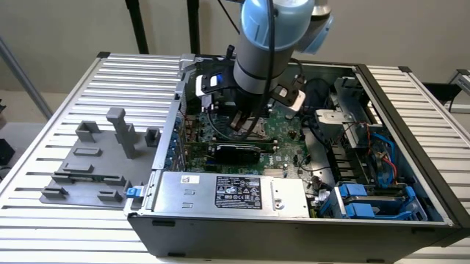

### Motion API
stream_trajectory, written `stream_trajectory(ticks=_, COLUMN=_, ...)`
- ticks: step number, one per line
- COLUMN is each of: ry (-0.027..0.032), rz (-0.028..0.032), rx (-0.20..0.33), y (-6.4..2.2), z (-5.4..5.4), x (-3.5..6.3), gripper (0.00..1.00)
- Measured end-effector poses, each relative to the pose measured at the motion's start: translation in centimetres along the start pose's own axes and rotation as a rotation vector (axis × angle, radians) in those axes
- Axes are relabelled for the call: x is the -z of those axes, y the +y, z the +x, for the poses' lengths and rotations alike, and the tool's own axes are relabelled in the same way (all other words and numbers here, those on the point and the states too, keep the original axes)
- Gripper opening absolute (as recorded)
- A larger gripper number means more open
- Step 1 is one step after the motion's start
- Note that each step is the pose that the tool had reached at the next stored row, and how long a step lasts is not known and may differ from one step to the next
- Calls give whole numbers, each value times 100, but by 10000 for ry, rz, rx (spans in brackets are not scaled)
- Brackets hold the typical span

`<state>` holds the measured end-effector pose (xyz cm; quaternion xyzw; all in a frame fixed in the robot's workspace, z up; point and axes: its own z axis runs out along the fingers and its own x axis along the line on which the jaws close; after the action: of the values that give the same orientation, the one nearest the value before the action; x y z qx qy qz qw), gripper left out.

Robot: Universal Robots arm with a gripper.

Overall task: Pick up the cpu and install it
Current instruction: 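Install the second cpu locking lever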

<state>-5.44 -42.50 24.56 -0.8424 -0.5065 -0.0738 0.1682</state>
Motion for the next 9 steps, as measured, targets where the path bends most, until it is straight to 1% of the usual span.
stream_trajectory(ticks=3, ry=0, rz=0, rx=-1, y=5, z=-86, x=33, gripper=11)
stream_trajectory(ticks=9, ry=-1, rz=0, rx=-1, y=-57, z=-136, x=26, gripper=11)
